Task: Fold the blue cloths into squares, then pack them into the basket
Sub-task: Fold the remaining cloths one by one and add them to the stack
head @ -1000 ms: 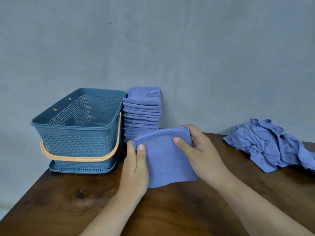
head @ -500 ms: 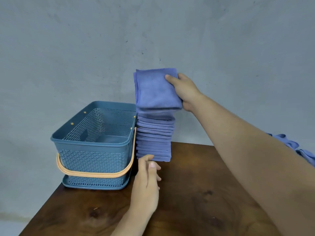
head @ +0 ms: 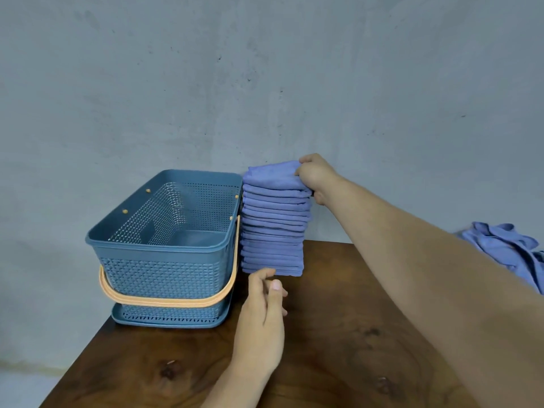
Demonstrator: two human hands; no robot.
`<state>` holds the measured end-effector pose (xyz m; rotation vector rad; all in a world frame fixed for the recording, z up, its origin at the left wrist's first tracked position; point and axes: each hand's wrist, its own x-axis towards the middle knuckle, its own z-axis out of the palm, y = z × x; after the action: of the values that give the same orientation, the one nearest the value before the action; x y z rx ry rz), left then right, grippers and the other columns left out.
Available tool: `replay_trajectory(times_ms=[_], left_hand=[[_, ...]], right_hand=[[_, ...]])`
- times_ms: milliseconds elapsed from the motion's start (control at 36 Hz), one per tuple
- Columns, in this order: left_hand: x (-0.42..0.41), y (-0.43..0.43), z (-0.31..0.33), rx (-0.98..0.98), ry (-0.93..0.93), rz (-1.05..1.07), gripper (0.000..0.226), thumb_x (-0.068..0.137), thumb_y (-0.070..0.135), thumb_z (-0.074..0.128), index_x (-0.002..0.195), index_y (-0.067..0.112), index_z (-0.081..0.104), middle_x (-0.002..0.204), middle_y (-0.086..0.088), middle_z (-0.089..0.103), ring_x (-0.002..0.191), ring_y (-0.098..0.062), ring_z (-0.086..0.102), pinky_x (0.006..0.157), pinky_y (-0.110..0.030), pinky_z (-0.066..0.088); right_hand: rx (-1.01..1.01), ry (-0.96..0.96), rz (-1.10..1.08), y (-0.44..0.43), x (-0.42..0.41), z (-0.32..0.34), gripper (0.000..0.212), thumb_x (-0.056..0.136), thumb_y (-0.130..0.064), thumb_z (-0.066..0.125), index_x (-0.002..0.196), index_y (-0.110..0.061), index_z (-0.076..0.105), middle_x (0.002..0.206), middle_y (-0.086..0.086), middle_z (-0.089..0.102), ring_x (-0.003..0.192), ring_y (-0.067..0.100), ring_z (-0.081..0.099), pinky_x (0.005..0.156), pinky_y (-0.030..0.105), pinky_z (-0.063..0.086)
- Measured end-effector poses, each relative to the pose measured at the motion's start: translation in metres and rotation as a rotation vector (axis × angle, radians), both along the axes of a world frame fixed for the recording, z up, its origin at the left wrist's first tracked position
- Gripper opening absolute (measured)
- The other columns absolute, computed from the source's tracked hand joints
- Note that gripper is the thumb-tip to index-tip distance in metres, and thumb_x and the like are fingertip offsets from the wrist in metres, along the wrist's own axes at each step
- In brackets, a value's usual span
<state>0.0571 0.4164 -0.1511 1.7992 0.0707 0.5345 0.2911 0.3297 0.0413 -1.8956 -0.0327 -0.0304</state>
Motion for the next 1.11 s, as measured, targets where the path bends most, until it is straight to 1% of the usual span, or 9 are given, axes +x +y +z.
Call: replay_trajectory(times_ms=[167, 278, 361, 444, 556, 750, 861, 972, 1111], left_hand=[[-0.001, -0.001, -0.001, 0.006, 0.01, -0.008, 0.02, 0.109, 0.05, 0.037, 0.128, 0.05, 0.045, 0.105, 0.021, 0.066, 0.085, -0.01, 0.069, 0.079, -0.052, 0.06], [-0.001, 0.0, 0.0, 0.009, 0.024, -0.01, 0.02, 0.109, 0.052, 0.037, 0.128, 0.052, 0.045, 0.106, 0.021, 0.066, 0.086, -0.01, 0.069, 0.08, -0.051, 0.061], [-0.002, 0.002, 0.0, 0.019, 0.041, -0.022, 0.021, 0.109, 0.052, 0.038, 0.128, 0.05, 0.045, 0.107, 0.022, 0.066, 0.087, -0.008, 0.069, 0.08, -0.048, 0.061], [-0.002, 0.002, -0.001, 0.035, 0.06, -0.04, 0.018, 0.109, 0.05, 0.039, 0.126, 0.05, 0.046, 0.107, 0.025, 0.065, 0.088, -0.006, 0.069, 0.08, -0.047, 0.061], [-0.002, 0.001, 0.0, 0.077, 0.082, -0.067, 0.015, 0.11, 0.048, 0.041, 0.123, 0.049, 0.049, 0.106, 0.027, 0.065, 0.089, -0.003, 0.068, 0.081, -0.044, 0.062], [-0.007, 0.0, 0.0, 0.258, 0.096, -0.132, 0.016, 0.107, 0.053, 0.044, 0.122, 0.052, 0.049, 0.111, 0.026, 0.065, 0.099, -0.003, 0.067, 0.089, -0.036, 0.057], [-0.019, -0.01, 0.0, 0.373, 0.108, -0.207, 0.02, 0.108, 0.051, 0.047, 0.128, 0.05, 0.05, 0.113, 0.027, 0.064, 0.107, 0.001, 0.063, 0.089, -0.024, 0.048], [-0.028, -0.02, 0.001, 0.431, 0.12, -0.24, 0.019, 0.107, 0.046, 0.052, 0.126, 0.047, 0.052, 0.112, 0.032, 0.061, 0.105, 0.002, 0.062, 0.084, -0.021, 0.046], [-0.037, -0.045, -0.001, 0.525, 0.145, -0.29, 0.02, 0.106, 0.044, 0.055, 0.125, 0.049, 0.051, 0.113, 0.029, 0.061, 0.099, 0.001, 0.062, 0.08, -0.022, 0.046]], right_hand=[[0.073, 0.05, -0.051, 0.005, 0.004, -0.003, 0.029, 0.096, 0.006, 0.043, 0.096, -0.009, 0.068, 0.093, 0.01, 0.053, 0.077, 0.021, 0.047, 0.057, 0.026, 0.04], [-0.073, -0.061, -0.046, -0.001, 0.006, -0.002, 0.028, 0.097, -0.002, 0.053, 0.121, 0.0, 0.066, 0.104, 0.008, 0.058, 0.094, 0.022, 0.054, 0.088, 0.041, 0.056], [-0.246, -0.157, -0.015, -0.011, -0.002, -0.001, 0.032, 0.087, -0.021, 0.065, 0.119, -0.016, 0.067, 0.115, 0.002, 0.066, 0.108, 0.024, 0.063, 0.101, 0.046, 0.055], [-0.31, -0.299, 0.063, -0.025, -0.018, 0.0, 0.045, 0.09, -0.033, 0.066, 0.135, -0.03, 0.064, 0.139, 0.0, 0.06, 0.129, 0.02, 0.057, 0.11, 0.036, 0.047], [-0.567, -0.56, 0.384, -0.049, -0.049, -0.008, 0.034, 0.108, -0.033, 0.056, 0.14, -0.027, 0.067, 0.148, -0.009, 0.058, 0.138, 0.007, 0.048, 0.12, 0.026, 0.032], [-0.715, -0.673, 0.342, -0.115, -0.108, -0.041, 0.045, 0.108, -0.039, 0.054, 0.153, -0.033, 0.052, 0.155, -0.013, 0.05, 0.142, 0.008, 0.041, 0.116, 0.02, 0.026], [-0.715, -0.598, 0.338, -0.172, -0.152, -0.08, 0.041, 0.107, -0.043, 0.055, 0.148, -0.038, 0.055, 0.151, -0.019, 0.05, 0.141, 0.004, 0.042, 0.114, 0.021, 0.034], [-0.72, -0.453, 0.306, -0.229, -0.189, -0.117, 0.036, 0.107, -0.046, 0.054, 0.143, -0.048, 0.055, 0.147, -0.034, 0.044, 0.136, -0.007, 0.039, 0.089, 0.02, 0.052], [-0.66, -0.336, 0.193, -0.298, -0.21, -0.165, 0.032, 0.104, -0.042, 0.061, 0.135, -0.049, 0.059, 0.141, -0.034, 0.049, 0.128, -0.004, 0.045, 0.096, 0.017, 0.044]])
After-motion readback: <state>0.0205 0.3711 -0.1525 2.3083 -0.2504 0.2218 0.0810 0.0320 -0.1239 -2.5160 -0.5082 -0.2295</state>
